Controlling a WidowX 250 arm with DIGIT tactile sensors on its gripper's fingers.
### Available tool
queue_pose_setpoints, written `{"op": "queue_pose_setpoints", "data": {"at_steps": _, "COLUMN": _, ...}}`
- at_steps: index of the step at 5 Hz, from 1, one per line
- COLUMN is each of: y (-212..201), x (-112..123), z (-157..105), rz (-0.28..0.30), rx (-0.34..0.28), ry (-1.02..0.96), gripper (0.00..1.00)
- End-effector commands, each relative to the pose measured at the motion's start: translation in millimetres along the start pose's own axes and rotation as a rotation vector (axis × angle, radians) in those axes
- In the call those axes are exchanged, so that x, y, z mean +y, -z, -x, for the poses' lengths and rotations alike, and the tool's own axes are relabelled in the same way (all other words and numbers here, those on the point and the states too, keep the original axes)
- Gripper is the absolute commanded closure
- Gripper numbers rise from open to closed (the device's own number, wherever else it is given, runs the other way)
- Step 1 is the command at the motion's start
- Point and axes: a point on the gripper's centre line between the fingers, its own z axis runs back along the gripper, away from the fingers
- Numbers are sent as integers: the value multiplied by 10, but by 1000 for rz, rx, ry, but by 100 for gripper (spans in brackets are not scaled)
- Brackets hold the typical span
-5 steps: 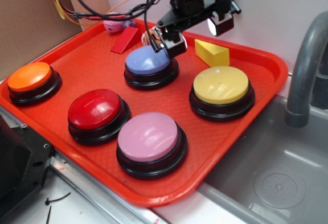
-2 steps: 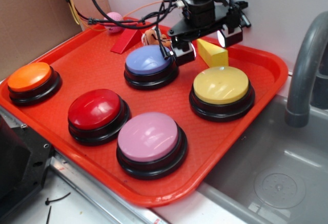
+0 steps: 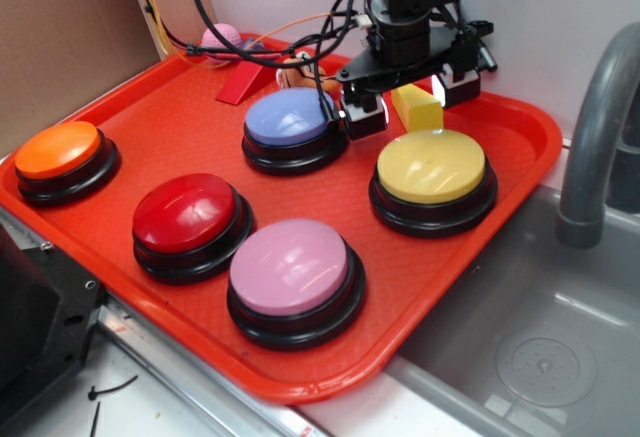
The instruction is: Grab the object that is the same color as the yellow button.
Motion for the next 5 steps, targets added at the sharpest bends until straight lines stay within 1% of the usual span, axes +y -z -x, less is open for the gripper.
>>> {"op": "queue_pose_setpoints", "data": {"at_steps": 1, "y": -176, "x": -140, "z": -177, "rz": 120, "rx": 72, "ry": 69, "gripper": 100}}
{"op": "queue_pose_setpoints", "data": {"at_steps": 2, "y": -292, "x": -113, "z": -135, "rz": 138, "rx": 95, "ry": 150, "gripper": 100}}
{"op": "queue_pose_setpoints", "data": {"at_steps": 3, "y": -535, "x": -61, "z": -131, "rz": 169, "rx": 145, "ry": 287, "gripper": 100}}
{"op": "queue_pose_setpoints", "data": {"at_steps": 4, "y": -910, "x": 97, "z": -246, "rz": 201, "rx": 174, "ry": 464, "gripper": 100}}
{"op": "queue_pose_setpoints", "data": {"at_steps": 5, "y": -1298, "x": 325, "z": -387, "rz": 137, "rx": 168, "ry": 553, "gripper": 100}}
